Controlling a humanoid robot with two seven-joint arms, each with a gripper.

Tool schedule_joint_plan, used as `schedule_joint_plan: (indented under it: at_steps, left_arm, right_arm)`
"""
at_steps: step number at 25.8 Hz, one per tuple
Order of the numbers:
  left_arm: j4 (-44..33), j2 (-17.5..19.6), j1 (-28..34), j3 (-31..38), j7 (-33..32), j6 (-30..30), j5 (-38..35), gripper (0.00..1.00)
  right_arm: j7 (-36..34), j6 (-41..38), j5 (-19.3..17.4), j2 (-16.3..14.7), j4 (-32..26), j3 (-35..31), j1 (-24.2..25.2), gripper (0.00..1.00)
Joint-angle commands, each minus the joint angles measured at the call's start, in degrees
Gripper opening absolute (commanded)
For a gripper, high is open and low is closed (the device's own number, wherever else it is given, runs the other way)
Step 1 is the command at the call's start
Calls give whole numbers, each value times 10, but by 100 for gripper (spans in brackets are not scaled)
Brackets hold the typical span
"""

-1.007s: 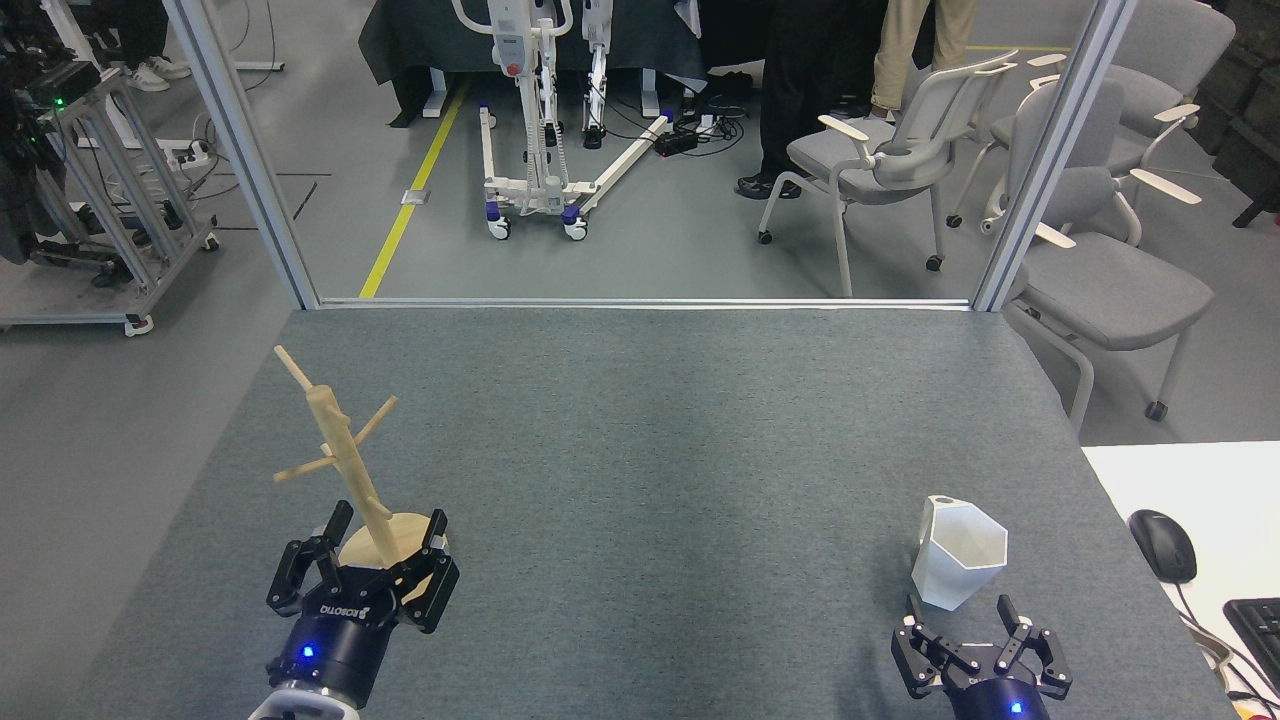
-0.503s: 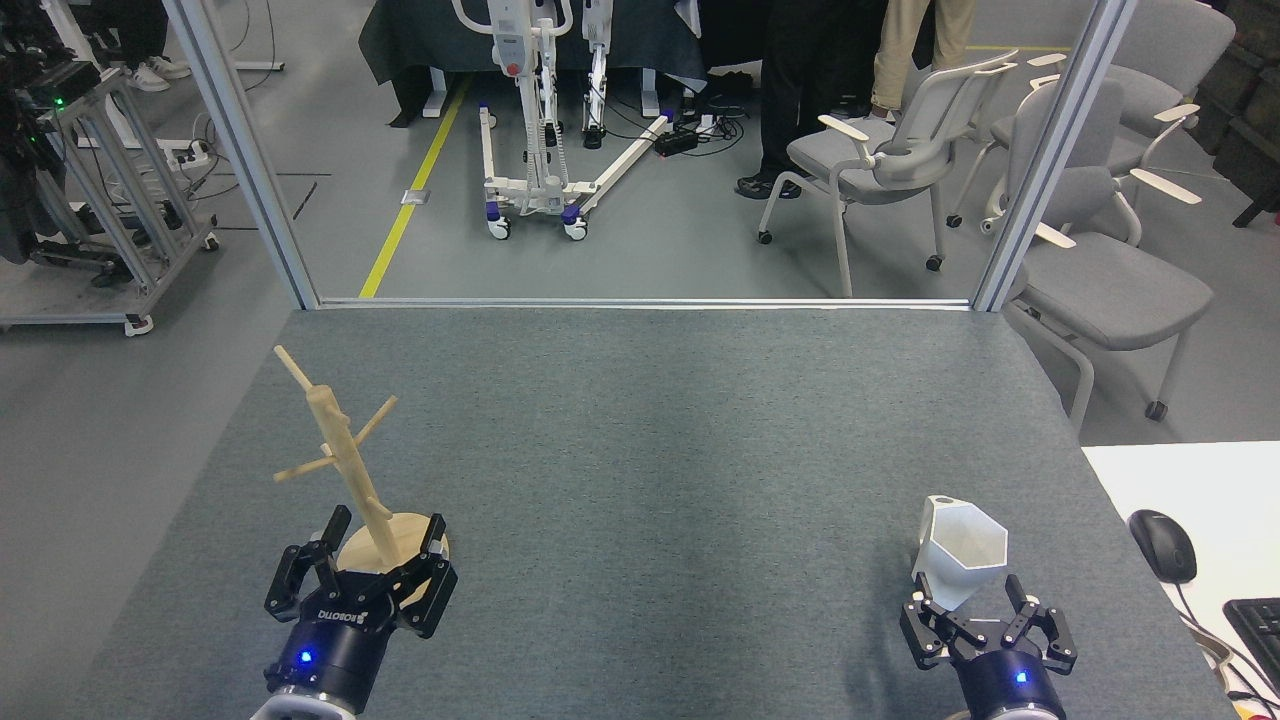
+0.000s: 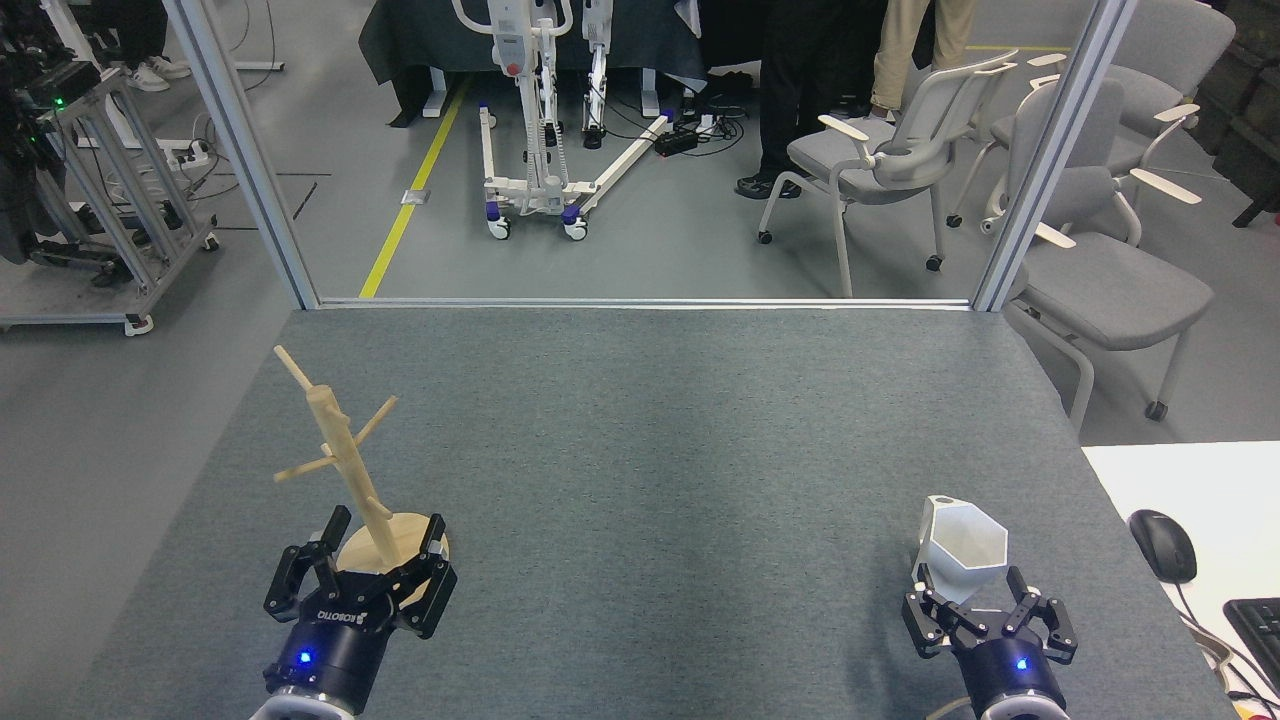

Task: Hang cup on storage rack
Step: 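Grip the white hexagonal cup firmly with the right gripper, then lift the cup with the right gripper and carry it toward the left gripper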

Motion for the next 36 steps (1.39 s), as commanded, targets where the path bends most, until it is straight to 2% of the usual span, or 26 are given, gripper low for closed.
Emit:
schedule_joint_plan:
  at_steps: [1, 20, 22, 25, 28, 30, 34, 36]
  left_arm:
    - [-2, 0, 1, 0, 0, -1, 0, 100]
    - [-4, 0, 8, 1, 0, -3, 0, 100]
    - [-4, 0, 7, 0, 0, -3, 0, 100]
    - [-3, 0, 7, 0, 0, -3, 0, 100]
    - [-2, 1, 6, 0, 0, -4, 0, 100]
    - [1, 1, 2, 0, 0, -6, 0, 100]
    - [4, 1, 1, -1, -1, -7, 0, 100]
    - [4, 1, 2, -2, 0, -7, 0, 100]
  right_arm:
    - [0, -1, 0, 0, 11, 1, -12, 99]
    - [2, 0, 0, 1, 48, 3, -63, 99]
    - [2, 2, 0, 1, 48, 3, -64, 96]
    - [2, 1, 0, 1, 48, 2, -64, 81]
    - [-1, 0, 0, 1, 48, 2, -64, 48]
    - [-4, 1, 0, 1, 47, 2, -64, 30]
    - [-5, 0, -7, 1, 27, 2, -61, 18]
    - [-3, 0, -13, 1, -2, 2, -58, 12]
